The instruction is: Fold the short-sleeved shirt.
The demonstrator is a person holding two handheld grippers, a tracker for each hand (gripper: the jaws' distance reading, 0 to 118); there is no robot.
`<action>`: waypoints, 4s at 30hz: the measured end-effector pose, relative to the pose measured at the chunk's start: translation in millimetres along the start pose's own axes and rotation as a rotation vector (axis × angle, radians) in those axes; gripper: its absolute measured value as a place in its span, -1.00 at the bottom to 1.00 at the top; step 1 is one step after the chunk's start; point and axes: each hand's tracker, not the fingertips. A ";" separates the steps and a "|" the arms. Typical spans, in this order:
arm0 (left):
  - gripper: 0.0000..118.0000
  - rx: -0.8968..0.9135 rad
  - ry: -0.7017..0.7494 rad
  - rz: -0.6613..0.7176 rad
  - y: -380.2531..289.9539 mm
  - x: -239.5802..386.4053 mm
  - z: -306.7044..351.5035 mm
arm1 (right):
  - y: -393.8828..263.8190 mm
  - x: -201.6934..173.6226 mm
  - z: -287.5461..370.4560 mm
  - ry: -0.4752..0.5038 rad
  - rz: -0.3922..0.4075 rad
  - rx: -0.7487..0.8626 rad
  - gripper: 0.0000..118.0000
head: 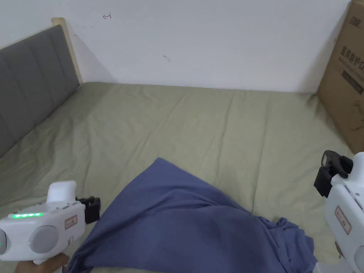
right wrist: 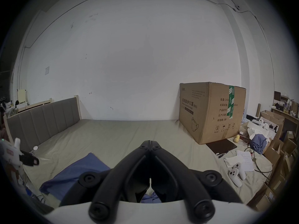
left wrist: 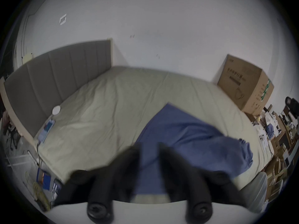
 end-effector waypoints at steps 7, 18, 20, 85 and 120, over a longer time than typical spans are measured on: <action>0.80 -0.233 0.107 0.001 -59.0 -22.1 -40.4 | -14.7 0.0 -1.4 0.011 0.004 -0.046 -1.00; -0.90 -0.268 0.050 0.079 -86.8 -33.6 -70.6 | -47.8 18.1 -4.9 -0.021 -0.020 -0.207 -1.00; -0.90 -0.239 0.051 0.060 -83.4 -25.7 -63.1 | -62.1 24.9 -9.1 -0.034 -0.021 -0.279 -1.00; -0.90 0.396 0.006 -0.089 427.2 99.1 -37.0 | 231.9 31.6 -280.4 0.086 -0.028 0.008 -0.86; -0.90 -0.115 0.008 -0.020 44.8 -2.9 -116.6 | -114.6 47.7 -156.1 0.095 -0.199 -0.531 -0.86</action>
